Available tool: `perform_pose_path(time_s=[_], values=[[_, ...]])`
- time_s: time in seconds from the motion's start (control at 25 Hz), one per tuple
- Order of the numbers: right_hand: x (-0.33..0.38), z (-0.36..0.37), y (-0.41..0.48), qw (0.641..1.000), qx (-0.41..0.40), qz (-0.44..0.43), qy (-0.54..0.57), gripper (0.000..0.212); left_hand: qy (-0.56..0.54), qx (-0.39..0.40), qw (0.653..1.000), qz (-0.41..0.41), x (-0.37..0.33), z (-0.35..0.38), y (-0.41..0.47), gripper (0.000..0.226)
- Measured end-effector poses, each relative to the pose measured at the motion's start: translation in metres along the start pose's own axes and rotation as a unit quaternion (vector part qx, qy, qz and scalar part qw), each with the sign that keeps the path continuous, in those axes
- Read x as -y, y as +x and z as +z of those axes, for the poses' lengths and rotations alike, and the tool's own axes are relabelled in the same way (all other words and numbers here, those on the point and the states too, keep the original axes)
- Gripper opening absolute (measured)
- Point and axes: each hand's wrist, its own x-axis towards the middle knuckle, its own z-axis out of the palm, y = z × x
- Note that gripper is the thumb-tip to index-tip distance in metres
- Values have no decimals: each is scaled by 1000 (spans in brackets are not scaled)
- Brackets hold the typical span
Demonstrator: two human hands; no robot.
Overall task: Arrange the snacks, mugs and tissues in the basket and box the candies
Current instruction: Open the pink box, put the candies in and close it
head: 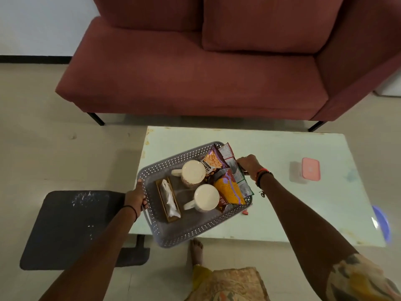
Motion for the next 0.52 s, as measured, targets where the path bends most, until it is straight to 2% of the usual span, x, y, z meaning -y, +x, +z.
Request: perform_pose_path(time_s=[0.28,0.44,0.52], values=[[-68,-68,-41,996,-23,37,82,28,3,43,998,46,12,37,-38,50],[-101,-115,-42,994,-50,69,67,30,28,60,996,53,11,89,-54,46],[-112,-131,-39,990,-57,82,97,29,36,69,995,56,7,115,-60,44]])
